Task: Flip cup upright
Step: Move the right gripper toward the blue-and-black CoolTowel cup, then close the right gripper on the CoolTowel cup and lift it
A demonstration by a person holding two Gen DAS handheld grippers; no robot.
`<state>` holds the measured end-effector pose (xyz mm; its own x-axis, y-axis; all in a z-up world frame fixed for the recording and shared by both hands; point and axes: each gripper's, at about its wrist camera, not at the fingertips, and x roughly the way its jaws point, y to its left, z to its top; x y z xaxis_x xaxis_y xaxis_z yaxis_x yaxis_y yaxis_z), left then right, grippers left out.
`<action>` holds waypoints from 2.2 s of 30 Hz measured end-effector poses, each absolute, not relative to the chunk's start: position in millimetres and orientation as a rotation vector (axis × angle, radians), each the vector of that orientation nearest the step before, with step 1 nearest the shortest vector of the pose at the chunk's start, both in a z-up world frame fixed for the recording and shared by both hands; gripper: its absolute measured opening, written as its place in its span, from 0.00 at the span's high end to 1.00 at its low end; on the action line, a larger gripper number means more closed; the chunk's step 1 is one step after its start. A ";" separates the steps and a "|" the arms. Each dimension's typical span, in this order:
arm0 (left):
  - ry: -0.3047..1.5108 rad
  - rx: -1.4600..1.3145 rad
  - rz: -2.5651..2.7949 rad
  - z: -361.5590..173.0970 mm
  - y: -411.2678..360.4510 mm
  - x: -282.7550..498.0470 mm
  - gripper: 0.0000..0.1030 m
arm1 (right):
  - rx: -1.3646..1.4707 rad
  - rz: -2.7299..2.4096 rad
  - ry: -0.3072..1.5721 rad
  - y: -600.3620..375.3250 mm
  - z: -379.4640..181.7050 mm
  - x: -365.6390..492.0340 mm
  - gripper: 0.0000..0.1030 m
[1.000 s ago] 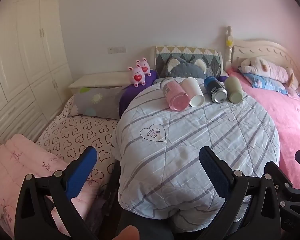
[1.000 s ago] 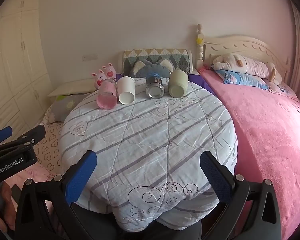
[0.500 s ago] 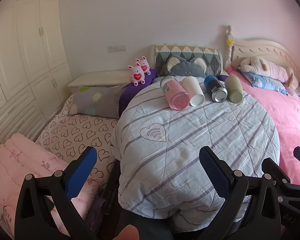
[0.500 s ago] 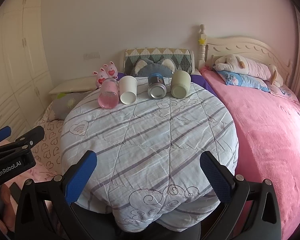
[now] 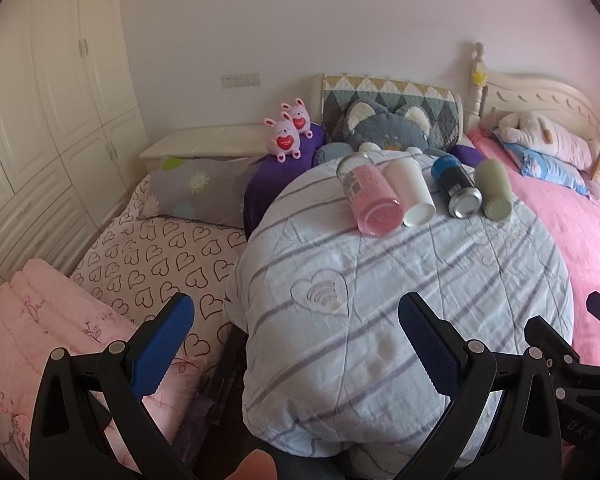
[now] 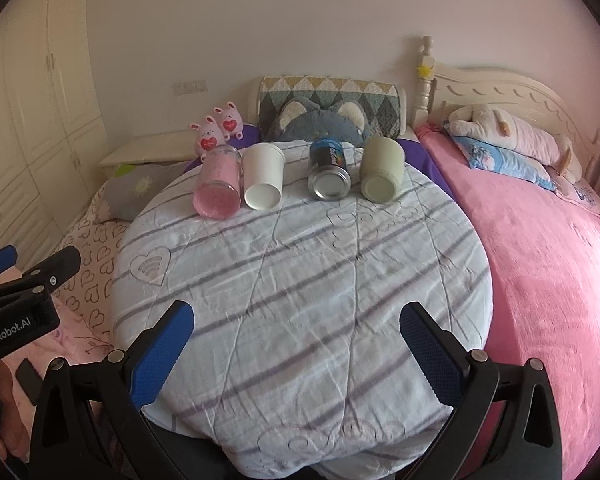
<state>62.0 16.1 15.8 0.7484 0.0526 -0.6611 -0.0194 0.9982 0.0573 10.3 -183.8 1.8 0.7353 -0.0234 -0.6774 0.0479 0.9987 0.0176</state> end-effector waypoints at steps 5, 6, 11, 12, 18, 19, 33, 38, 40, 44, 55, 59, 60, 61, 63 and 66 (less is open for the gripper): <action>0.755 0.048 0.061 19.4 17.7 93.6 0.00 | 0.030 -0.011 0.778 -188.0 9.3 46.0 0.00; 0.760 0.049 0.065 20.0 17.1 101.5 0.00 | 0.033 -0.007 0.785 -189.7 9.5 53.2 0.00; 0.764 0.054 0.071 23.8 8.5 141.9 0.00 | 0.049 -0.015 0.816 -203.4 7.9 100.7 0.00; 0.763 0.057 0.071 23.8 6.3 150.0 0.00 | 0.048 -0.017 0.818 -204.3 7.3 108.2 0.00; 0.781 0.055 0.077 20.4 -3.5 202.4 0.00 | 0.024 -0.014 0.831 -209.5 5.2 168.9 0.00; 0.785 0.053 0.079 19.4 -4.5 210.7 0.00 | 0.021 -0.014 0.837 -210.5 3.7 179.4 0.00; 0.836 0.053 0.085 -4.6 -15.9 294.8 0.00 | 0.020 0.030 0.920 -221.6 -23.9 276.4 0.25; 0.857 0.055 0.083 -14.9 -19.8 310.4 0.00 | 0.006 0.012 0.968 -226.6 -40.7 295.9 0.30; 0.865 0.059 0.081 -19.1 -21.2 315.1 0.00 | -0.009 -0.005 0.976 -228.2 -43.4 300.6 0.30; 0.879 0.061 0.074 -24.8 -25.2 322.5 0.00 | -0.028 -0.011 0.999 -231.7 -47.8 311.4 0.33; 0.880 0.063 0.070 -28.1 -29.3 324.2 0.00 | -0.042 -0.025 1.063 -233.4 -75.6 324.1 0.34; 0.882 0.059 0.067 -27.7 -29.4 323.9 0.00 | -0.048 -0.026 1.063 -233.4 -76.0 323.9 0.34; 0.880 0.058 0.066 -28.1 -29.8 322.9 0.00 | -0.049 -0.028 1.061 -232.8 -76.4 323.5 0.34; 0.879 0.058 0.066 -28.7 -30.5 321.8 0.00 | -0.046 -0.029 1.060 -233.0 -76.1 322.8 0.34; 0.878 0.060 0.064 -29.8 -32.0 318.5 0.00 | -0.020 -0.027 1.054 -235.4 -75.2 321.8 0.34; 0.877 0.062 0.064 -30.3 -32.6 311.4 0.00 | 0.024 -0.021 1.048 -235.8 -73.8 317.3 0.34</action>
